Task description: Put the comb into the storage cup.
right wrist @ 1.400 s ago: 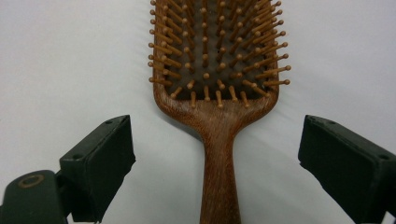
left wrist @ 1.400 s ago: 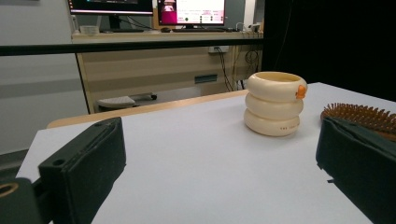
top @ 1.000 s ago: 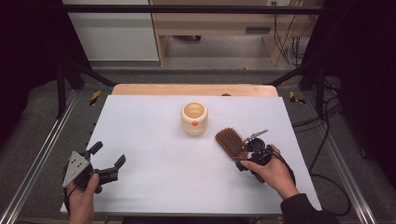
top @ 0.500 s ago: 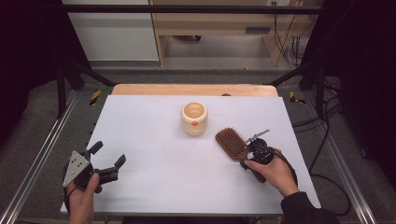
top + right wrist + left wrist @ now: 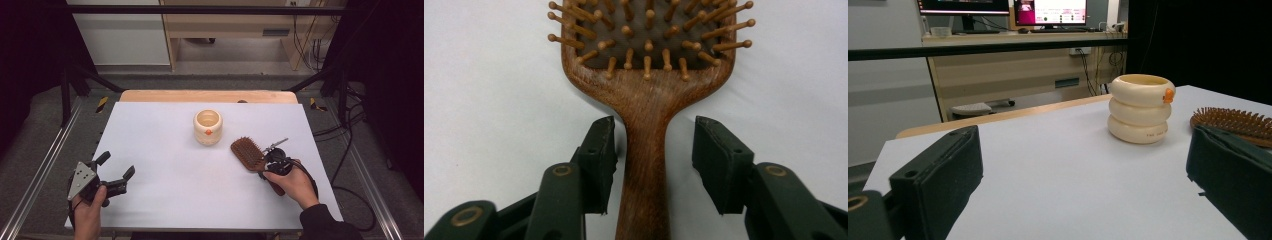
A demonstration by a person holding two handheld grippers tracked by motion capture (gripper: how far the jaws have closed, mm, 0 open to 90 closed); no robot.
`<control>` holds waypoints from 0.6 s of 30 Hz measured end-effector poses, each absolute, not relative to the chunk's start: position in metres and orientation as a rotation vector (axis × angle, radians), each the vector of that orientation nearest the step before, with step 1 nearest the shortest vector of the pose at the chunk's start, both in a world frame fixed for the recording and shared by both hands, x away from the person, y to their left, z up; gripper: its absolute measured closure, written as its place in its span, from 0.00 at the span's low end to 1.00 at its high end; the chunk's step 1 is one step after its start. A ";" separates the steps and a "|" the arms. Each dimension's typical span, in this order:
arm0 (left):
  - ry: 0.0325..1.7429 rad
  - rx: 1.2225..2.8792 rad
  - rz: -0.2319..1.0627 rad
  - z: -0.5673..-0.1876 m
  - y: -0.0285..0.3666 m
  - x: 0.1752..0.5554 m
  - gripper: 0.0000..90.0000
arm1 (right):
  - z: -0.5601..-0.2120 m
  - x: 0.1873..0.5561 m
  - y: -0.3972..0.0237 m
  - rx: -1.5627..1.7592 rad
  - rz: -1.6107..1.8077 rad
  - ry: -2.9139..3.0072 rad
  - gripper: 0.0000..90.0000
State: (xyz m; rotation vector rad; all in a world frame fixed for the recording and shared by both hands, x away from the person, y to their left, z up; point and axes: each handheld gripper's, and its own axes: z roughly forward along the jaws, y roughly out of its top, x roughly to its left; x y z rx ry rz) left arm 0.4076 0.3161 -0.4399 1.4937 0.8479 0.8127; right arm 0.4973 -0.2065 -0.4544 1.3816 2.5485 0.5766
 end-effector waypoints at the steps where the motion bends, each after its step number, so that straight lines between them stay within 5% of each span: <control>1: 0.848 1.494 0.813 -0.440 0.316 0.408 0.02 | -0.455 0.497 -0.206 1.379 0.574 2.548 0.59; 18: 0.845 1.495 0.813 -0.440 0.316 0.407 0.02 | -0.454 0.494 -0.200 1.337 0.546 2.563 0.73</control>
